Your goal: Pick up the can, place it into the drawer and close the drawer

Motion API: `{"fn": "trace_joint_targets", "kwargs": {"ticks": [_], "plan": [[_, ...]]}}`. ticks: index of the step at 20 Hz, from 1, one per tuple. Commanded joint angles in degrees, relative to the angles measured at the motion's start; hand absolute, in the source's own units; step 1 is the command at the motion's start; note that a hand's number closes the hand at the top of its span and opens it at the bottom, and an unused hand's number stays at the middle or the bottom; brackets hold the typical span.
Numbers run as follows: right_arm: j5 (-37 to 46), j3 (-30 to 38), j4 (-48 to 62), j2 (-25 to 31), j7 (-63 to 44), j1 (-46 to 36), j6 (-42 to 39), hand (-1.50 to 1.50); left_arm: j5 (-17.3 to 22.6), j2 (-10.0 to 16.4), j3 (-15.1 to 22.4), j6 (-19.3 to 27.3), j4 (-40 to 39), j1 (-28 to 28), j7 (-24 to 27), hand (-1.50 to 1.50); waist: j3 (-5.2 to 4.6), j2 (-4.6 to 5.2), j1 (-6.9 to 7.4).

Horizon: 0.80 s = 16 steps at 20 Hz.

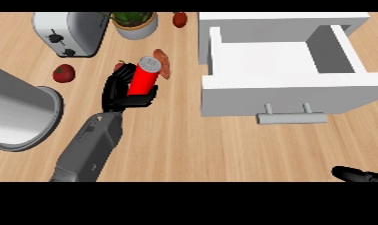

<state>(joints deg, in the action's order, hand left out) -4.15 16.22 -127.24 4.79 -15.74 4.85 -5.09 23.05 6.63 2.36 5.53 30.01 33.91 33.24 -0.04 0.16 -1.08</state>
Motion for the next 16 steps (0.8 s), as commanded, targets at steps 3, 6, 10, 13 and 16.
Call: {"fn": "trace_joint_targets", "kwargs": {"ticks": [3, 6, 10, 13, 16], "plan": [[0.6, 0.5, -0.7, -0.1, -0.5, 0.0, 0.8, -1.50, -3.0, -0.5, 3.3, -0.3, 7.1, 3.1, -7.9, 1.50, 0.06, -0.28, 1.00], [0.7, 1.6, 1.6, 2.0, -2.5, -4.3, 1.8, -1.50, -4.8, -2.0, 4.3, 3.9, 8.4, 8.2, -11.5, 1.50, 0.05, -0.21, 1.08], [0.1, 1.9, -2.5, 2.3, -5.1, -3.0, 1.8, -1.50, -5.0, -3.2, 6.3, 6.8, 18.7, 9.8, -21.9, 1.50, 0.07, -0.50, 1.47], [-3.0, 4.9, -0.9, 2.2, -1.8, 0.3, -0.3, -1.50, -4.9, -3.4, 6.0, 8.2, 22.6, 12.6, -27.4, 1.50, 0.09, -0.45, 1.03], [-1.2, 2.0, -6.0, 1.9, -7.0, -0.2, 1.1, -1.50, -6.3, -5.1, 6.6, 12.0, 25.4, 15.7, -32.0, 1.50, 0.05, -0.43, 0.88]]}}
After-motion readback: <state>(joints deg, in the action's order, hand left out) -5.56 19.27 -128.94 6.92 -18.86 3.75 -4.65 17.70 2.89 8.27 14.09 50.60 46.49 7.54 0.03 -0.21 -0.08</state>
